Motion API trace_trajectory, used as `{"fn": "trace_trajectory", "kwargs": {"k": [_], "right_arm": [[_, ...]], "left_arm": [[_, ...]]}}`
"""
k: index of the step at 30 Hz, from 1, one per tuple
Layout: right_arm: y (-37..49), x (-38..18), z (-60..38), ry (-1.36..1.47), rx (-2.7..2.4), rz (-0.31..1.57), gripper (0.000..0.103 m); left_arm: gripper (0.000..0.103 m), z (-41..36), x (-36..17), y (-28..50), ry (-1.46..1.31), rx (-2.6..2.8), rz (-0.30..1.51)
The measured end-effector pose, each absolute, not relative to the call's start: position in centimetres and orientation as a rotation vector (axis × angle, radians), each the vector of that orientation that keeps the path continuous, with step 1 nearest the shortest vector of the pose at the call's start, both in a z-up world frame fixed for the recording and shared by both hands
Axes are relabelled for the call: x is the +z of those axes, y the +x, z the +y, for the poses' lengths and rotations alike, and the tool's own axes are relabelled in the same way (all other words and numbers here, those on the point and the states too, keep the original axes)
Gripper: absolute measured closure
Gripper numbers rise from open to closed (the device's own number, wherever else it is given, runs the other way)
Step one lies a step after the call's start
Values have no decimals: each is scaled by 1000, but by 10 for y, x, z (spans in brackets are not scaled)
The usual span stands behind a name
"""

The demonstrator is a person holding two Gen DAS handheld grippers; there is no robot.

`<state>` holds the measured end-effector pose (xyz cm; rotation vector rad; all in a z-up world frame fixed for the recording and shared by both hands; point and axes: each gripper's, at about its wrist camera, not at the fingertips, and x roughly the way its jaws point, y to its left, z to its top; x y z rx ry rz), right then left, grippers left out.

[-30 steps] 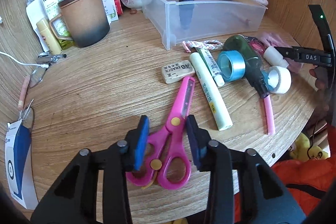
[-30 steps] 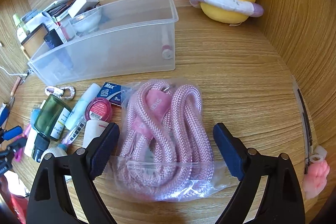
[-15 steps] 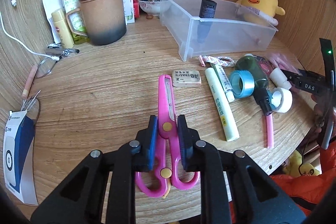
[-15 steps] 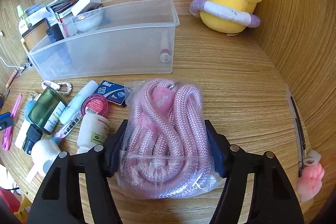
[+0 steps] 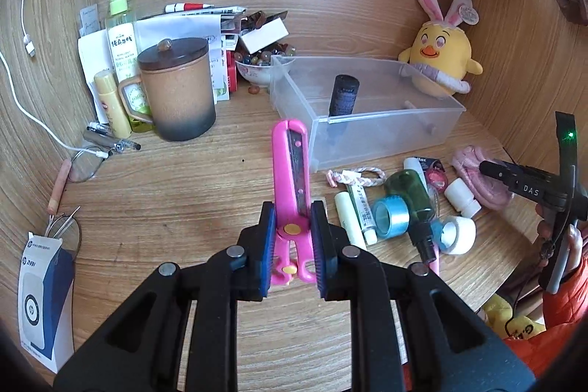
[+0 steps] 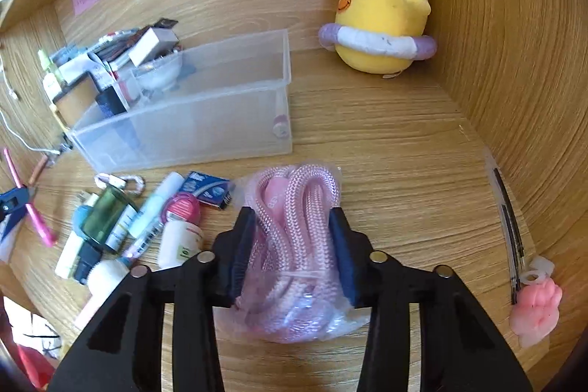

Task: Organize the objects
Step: 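Grasp the bagged pink rope with the right gripper while the left grasps the pink scissors, then carry the rope bag and scissors over the clear box and release both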

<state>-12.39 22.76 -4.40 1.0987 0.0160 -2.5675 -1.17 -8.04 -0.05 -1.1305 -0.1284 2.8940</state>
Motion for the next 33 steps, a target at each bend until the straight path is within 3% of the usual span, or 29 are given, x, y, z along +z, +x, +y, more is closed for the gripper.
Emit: {"fn": "trace_trajectory", "kwargs": {"k": [4, 7, 9, 11, 19, 27, 33], "right_arm": [[-123, -43, 223, 1097, -2563, 47, 71], [-125, -42, 222, 1117, -2583, 75, 64], [-128, -39, 221, 1110, -2589, 87, 44], [-132, -39, 222, 1111, -2585, 88, 30], [-157, -62, 210, 1243, -2524, 146, 30], [-162, -64, 219, 1242, -2485, 49, 51], [-159, -55, 227, 1183, -2528, 42, 55]], "left_arm": [[85, -77, 10, -19, -1079, 2905, -137], [85, -75, 20, -23, -1027, 2916, -141], [85, -75, 27, -26, -993, 2921, -148], [85, -74, 35, -31, -960, 2935, -145], [85, -75, 55, -55, -878, 2959, -152], [85, -71, 60, -87, -875, 2945, -173], [85, -65, 62, -109, -886, 2919, -174]]}}
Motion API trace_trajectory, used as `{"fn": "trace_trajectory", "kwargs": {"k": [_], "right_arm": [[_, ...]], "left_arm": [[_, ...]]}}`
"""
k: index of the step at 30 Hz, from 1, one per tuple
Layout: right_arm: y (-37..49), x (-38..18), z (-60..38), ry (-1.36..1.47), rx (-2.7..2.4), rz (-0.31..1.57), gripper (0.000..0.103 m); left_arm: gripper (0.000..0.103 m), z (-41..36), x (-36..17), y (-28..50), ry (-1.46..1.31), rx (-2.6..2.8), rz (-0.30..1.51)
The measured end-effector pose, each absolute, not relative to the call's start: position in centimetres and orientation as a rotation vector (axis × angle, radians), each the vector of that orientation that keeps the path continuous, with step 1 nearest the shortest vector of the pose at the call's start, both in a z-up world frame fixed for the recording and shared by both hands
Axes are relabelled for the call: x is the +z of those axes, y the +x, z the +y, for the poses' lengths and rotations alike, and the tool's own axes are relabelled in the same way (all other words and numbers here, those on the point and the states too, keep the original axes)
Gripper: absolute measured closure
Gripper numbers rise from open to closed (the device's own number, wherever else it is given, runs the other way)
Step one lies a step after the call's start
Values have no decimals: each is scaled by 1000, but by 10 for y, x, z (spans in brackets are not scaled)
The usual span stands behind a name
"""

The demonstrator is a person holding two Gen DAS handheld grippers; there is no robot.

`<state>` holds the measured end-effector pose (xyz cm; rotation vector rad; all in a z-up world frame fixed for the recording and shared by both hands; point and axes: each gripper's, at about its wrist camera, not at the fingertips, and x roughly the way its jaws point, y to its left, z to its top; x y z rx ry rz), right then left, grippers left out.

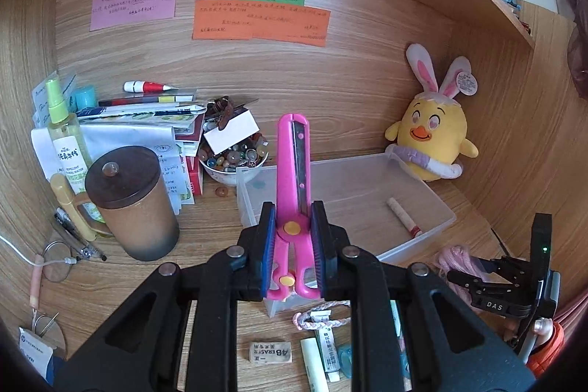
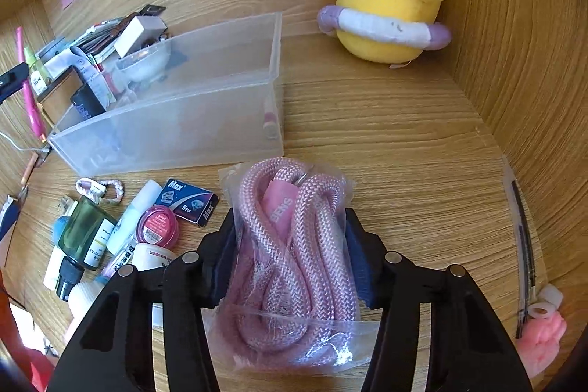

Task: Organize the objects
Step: 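Carry the rope bag and scissors over the clear box and release both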

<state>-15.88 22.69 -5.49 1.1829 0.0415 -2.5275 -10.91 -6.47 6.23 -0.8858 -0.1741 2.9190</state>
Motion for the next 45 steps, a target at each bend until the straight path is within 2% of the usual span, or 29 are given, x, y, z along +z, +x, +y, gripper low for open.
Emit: {"fn": "trace_trajectory", "kwargs": {"k": [9, 18, 28, 34, 37, 39, 45], "right_arm": [[-154, 5, 246, 968, -2578, -65, 56], [-167, 46, 216, 808, -2555, -40, 56], [-220, 53, 157, 831, -2501, 24, 56], [-248, 28, 117, 928, -2475, 155, 56], [-253, 13, 103, 972, -2441, 212, 60], [-252, 6, 97, 978, -2423, 242, 70], [-247, -2, 85, 989, -2375, 302, 70]], "left_arm": [[85, -61, 57, -138, -933, 2883, -212], [85, -55, 50, -157, -999, 2861, -204], [85, -54, 21, -171, -1126, 2816, -198], [85, -52, 9, -179, -1196, 2785, -187], [85, -53, 6, -181, -1207, 2769, -203], [85, -54, 6, -181, -1200, 2765, -208], [84, -51, 8, -179, -1192, 2755, -202]]}}
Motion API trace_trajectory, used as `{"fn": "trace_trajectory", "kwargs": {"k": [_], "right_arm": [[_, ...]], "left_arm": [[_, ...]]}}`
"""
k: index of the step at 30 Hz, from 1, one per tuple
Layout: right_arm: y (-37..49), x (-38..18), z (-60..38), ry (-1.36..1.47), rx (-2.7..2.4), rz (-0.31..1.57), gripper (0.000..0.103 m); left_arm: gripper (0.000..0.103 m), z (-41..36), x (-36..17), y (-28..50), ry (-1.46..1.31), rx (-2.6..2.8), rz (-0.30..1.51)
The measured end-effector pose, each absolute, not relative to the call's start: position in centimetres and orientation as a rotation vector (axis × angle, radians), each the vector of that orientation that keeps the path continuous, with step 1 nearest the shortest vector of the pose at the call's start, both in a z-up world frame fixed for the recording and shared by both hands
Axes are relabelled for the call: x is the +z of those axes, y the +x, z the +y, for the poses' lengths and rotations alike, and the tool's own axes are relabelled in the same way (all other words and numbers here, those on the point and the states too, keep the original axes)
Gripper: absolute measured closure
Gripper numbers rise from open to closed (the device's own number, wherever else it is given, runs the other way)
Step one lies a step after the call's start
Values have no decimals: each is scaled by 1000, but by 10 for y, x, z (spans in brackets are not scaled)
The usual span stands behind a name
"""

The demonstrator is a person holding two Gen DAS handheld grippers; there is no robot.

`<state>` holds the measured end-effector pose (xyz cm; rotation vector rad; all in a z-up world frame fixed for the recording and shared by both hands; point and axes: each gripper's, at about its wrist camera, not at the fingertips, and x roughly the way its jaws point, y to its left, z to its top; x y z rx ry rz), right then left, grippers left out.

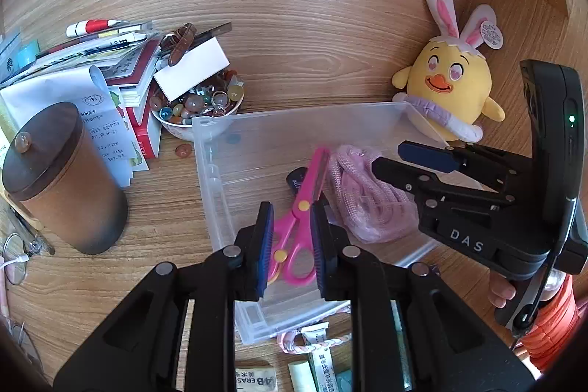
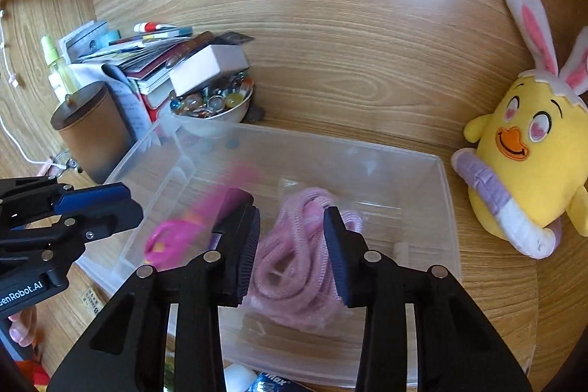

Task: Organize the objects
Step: 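Carry the rope bag and scissors over the clear box and release both, then grasp the white bottle with the right gripper while the left grasps the glue stick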

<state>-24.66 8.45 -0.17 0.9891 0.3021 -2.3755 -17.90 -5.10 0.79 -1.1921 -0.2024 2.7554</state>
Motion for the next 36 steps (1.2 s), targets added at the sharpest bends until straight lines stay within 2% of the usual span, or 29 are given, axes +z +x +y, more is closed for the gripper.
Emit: {"fn": "trace_trajectory", "kwargs": {"k": [2, 4, 8, 14, 15, 16, 19, 26, 36], "right_arm": [[-241, 0, 85, 974, -2381, 324, 70], [-235, 3, 87, 961, -2379, 337, 68], [-220, 10, 97, 934, -2365, 309, 51], [-192, 22, 114, 873, -2360, 286, 32], [-188, 23, 115, 865, -2360, 284, 28], [-184, 25, 118, 857, -2359, 278, 27], [-170, 28, 129, 844, -2349, 252, 22], [-145, 26, 151, 843, -2339, 188, 19], [-111, -5, 175, 912, -2383, 227, 19]], "left_arm": [[79, -52, 10, -175, -1182, 2758, -202], [69, -52, 13, -171, -1168, 2767, -202], [56, -53, 21, -159, -1124, 2805, -195], [33, -55, 35, -133, -1053, 2876, -171], [26, -55, 37, -128, -1042, 2893, -160], [20, -54, 39, -122, -1028, 2914, -148], [9, -53, 42, -108, -1006, 2947, -124], [5, -46, 37, -83, -1030, 2972, -70], [4, -40, 0, -57, -1205, 2938, -41]]}}
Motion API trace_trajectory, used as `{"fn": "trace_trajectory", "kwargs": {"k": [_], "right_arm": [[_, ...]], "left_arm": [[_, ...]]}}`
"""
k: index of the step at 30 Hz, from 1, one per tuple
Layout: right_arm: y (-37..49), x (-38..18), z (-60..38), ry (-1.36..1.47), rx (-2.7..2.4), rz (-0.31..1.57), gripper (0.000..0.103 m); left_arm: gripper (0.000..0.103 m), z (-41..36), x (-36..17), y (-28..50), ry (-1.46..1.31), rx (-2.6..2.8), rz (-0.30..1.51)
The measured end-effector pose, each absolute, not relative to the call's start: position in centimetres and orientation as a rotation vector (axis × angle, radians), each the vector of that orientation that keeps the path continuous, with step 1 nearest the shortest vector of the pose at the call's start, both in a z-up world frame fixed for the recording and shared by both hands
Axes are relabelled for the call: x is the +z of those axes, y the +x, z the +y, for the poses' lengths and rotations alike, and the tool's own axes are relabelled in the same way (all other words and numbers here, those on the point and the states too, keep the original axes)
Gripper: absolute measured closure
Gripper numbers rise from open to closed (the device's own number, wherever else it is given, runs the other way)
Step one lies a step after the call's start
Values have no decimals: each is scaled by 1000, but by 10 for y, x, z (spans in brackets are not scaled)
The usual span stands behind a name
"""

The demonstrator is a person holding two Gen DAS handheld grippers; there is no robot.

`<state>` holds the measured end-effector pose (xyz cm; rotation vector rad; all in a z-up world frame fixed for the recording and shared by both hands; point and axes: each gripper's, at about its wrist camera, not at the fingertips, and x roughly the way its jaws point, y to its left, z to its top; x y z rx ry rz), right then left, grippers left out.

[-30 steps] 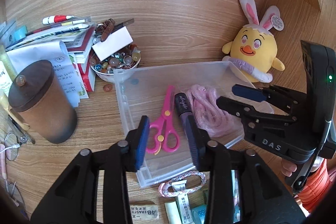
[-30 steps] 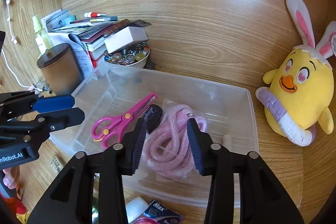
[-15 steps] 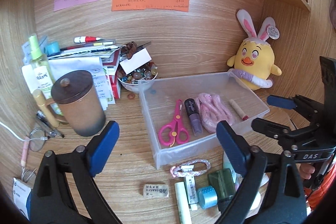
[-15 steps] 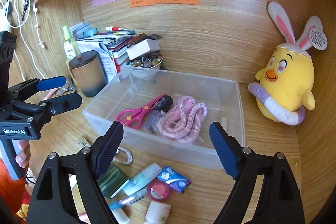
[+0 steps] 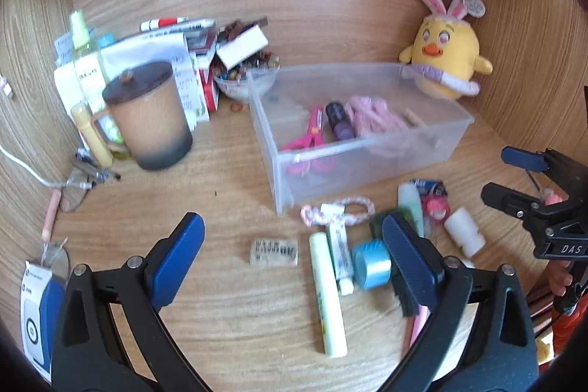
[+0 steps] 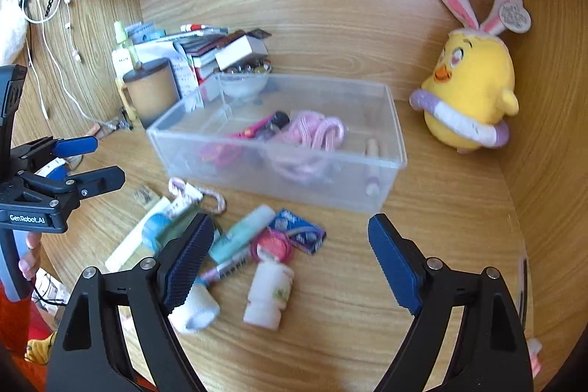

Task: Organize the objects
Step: 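Grasp the white bottle with the right gripper while the left grasps the glue stick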

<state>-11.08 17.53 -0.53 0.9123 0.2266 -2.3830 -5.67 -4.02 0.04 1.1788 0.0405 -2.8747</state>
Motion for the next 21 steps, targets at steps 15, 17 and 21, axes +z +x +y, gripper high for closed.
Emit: {"fn": "trace_trajectory", "kwargs": {"k": [15, 17, 21], "right_arm": [[-94, -55, 191, 1061, -2359, 129, 25], [-95, -59, 190, 1075, -2352, 123, 32], [-100, -61, 188, 1089, -2339, 90, 50]], "left_arm": [[34, -41, -60, -39, 1421, -2782, 146], [40, -42, -60, -39, 1421, -2781, 144], [55, -44, -60, -40, 1407, -2783, 117]]}}
